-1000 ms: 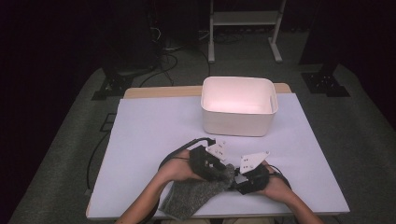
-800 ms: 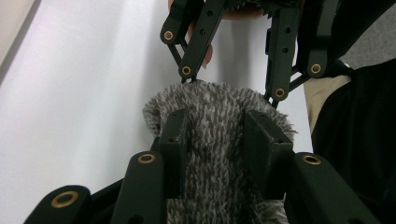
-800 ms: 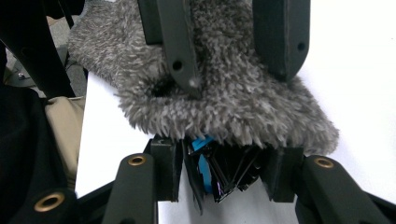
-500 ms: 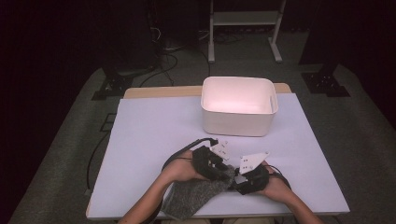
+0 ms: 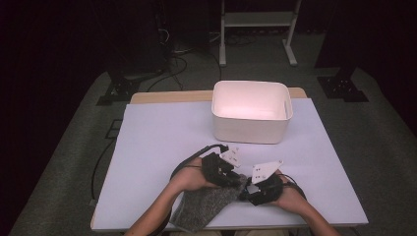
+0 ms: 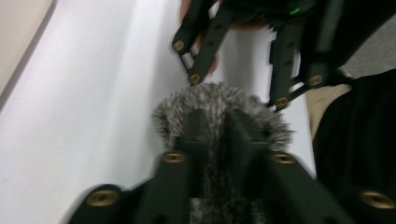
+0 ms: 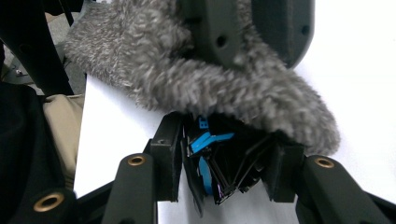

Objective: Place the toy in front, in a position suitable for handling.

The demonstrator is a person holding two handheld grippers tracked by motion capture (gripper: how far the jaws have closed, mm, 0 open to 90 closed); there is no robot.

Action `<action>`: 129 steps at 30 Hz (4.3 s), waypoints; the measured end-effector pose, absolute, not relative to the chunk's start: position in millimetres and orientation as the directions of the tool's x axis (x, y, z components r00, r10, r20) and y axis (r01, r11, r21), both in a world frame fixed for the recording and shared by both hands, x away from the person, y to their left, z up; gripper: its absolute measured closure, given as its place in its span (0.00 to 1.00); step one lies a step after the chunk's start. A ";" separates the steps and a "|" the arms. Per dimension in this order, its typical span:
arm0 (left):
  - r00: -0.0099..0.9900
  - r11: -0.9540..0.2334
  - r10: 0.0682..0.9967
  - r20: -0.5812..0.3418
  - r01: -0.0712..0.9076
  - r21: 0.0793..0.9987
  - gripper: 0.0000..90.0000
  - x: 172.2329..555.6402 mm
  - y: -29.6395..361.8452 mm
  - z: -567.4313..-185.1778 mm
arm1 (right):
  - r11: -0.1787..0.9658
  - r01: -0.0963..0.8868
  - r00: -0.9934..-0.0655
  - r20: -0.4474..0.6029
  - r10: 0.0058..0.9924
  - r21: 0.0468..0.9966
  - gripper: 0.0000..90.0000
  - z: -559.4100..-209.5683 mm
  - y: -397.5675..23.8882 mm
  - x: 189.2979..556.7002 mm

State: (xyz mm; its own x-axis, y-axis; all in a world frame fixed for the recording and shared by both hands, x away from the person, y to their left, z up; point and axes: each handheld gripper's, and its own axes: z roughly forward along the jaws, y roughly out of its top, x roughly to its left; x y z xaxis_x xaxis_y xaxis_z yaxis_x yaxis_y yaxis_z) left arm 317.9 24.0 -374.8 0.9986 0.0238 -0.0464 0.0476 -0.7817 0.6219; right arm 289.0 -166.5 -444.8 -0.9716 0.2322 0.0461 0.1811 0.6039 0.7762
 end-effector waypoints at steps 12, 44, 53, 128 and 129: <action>0.999 -0.797 0.021 -0.047 0.045 0.602 0.94 317.3 39.6 -374.7 | 0.614 0.169 -0.973 0.030 0.230 0.771 0.60 -444.1 -165.5 288.3; 0.981 -0.781 0.188 -0.050 0.180 0.598 0.94 325.5 120.4 -373.2 | 0.612 0.164 -0.973 0.025 0.229 0.774 0.60 -444.9 -166.0 289.3; 0.976 -0.767 0.197 -0.089 0.211 0.606 0.93 325.3 127.4 -382.2 | 0.614 0.169 -0.972 0.029 0.232 0.771 0.60 -444.8 -165.7 289.5; 0.987 -0.781 0.100 -0.127 0.157 0.605 0.92 328.6 80.3 -381.9 | 0.627 0.278 -0.947 0.098 0.307 0.728 0.30 -430.9 -171.9 305.0; 0.987 -0.781 0.098 -0.128 0.156 0.605 0.92 327.0 80.9 -382.7 | 0.629 0.276 -0.946 0.090 0.312 0.727 0.28 -432.1 -171.1 302.9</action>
State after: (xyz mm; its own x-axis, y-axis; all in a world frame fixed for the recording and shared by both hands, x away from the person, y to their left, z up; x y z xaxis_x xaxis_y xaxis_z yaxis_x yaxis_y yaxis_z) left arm 327.0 80.9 -382.7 0.9869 0.0980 -0.1283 0.1562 -0.7805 0.6053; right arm 302.9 -171.1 -432.1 -0.9458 0.3121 0.0896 0.2764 0.6290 0.7266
